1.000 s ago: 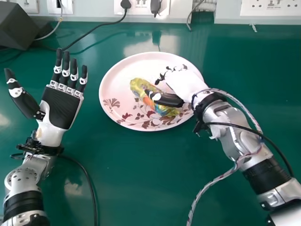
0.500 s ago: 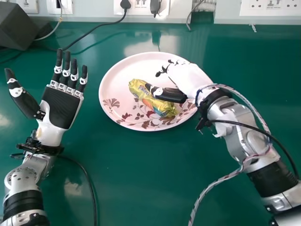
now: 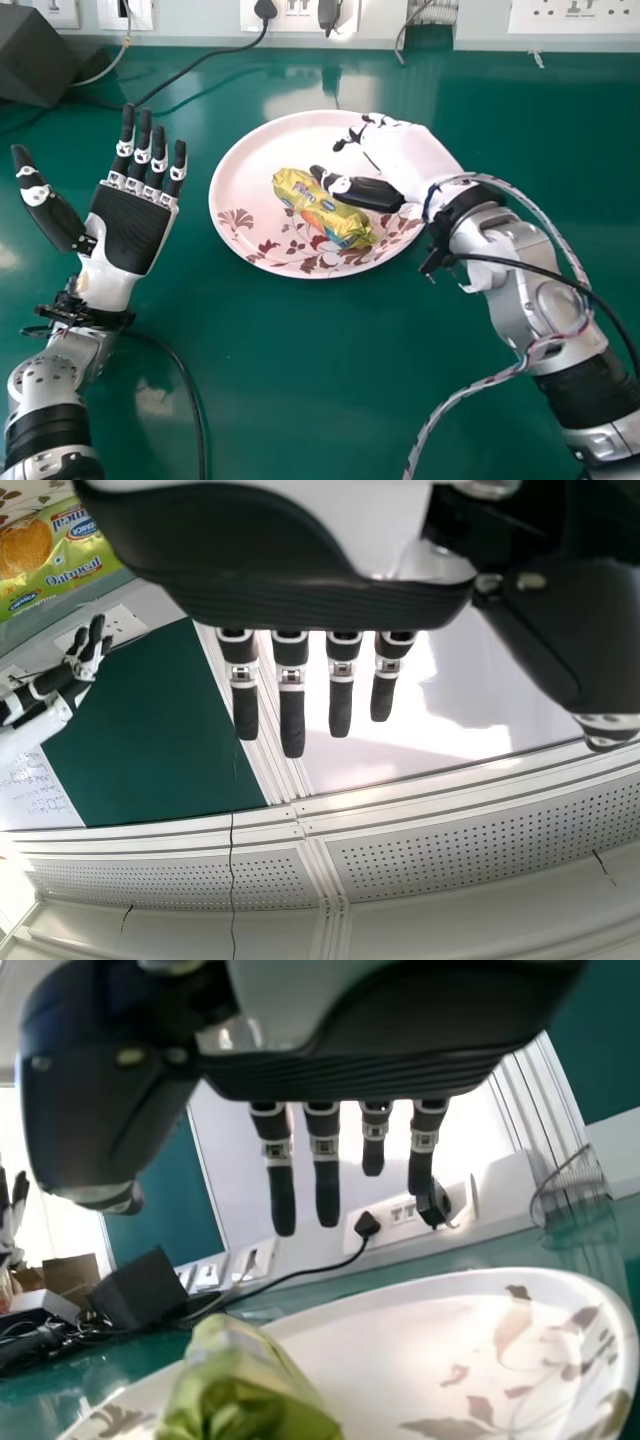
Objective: Pick up biscuit and place it in the plate
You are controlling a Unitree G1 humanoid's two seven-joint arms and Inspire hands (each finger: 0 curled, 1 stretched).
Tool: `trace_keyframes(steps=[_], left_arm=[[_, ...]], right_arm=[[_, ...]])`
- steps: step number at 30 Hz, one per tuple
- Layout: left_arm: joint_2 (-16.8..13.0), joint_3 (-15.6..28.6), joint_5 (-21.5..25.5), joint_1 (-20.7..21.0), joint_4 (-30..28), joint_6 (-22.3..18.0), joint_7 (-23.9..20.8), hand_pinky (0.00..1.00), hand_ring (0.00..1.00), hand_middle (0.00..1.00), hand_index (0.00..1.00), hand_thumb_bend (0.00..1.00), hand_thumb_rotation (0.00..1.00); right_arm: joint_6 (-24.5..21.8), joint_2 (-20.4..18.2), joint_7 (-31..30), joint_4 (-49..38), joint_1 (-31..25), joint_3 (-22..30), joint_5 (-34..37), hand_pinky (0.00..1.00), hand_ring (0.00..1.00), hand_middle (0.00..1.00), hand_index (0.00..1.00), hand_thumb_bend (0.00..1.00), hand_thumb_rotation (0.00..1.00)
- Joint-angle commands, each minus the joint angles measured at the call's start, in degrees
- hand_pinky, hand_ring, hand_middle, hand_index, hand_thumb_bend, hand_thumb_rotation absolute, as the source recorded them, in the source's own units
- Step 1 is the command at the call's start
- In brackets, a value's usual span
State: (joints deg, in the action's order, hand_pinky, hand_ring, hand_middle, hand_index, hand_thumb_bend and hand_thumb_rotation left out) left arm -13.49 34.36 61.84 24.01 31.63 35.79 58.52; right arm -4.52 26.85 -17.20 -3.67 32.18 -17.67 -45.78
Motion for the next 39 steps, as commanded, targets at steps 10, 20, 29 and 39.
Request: trace_keyframes(steps=[10, 20, 29, 39], left_arm=[[0.73, -0.27, -1.54, -3.61, 2.35, 0.28, 0.53, 0.84, 0.83, 0.93, 0.97, 1.0, 0.39], [0.9, -0.59, -1.95, -3.76, 2.3, 0.0, 0.86, 0.84, 0.83, 0.92, 0.98, 0.96, 0.5], [0.61, -0.87, -2.41, -2.78, 3.36, -0.14, 1.08, 0.83, 0.87, 0.92, 0.97, 0.97, 0.52], [0.86, -1.46, -3.39, -2.71, 3.48, -1.39, 1.26, 0.81, 0.88, 0.91, 0.95, 0.97, 0.58]], right_arm=[[-1.82, 0.99, -2.2, -6.24, -3.44, 2.03, 0.25, 0.89, 0.92, 0.83, 0.78, 0.74, 0.51], [-2.95, 1.75, -3.78, -13.67, -6.97, 5.98, 1.64, 0.89, 0.93, 0.83, 0.78, 0.74, 0.5], [-4.12, 1.71, -5.37, -18.31, -8.45, 8.14, 2.77, 0.87, 0.93, 0.83, 0.78, 0.74, 0.51], [-3.42, 1.39, -3.7, -21.88, -12.08, 10.1, 3.91, 0.85, 0.92, 0.82, 0.77, 0.74, 0.45]])
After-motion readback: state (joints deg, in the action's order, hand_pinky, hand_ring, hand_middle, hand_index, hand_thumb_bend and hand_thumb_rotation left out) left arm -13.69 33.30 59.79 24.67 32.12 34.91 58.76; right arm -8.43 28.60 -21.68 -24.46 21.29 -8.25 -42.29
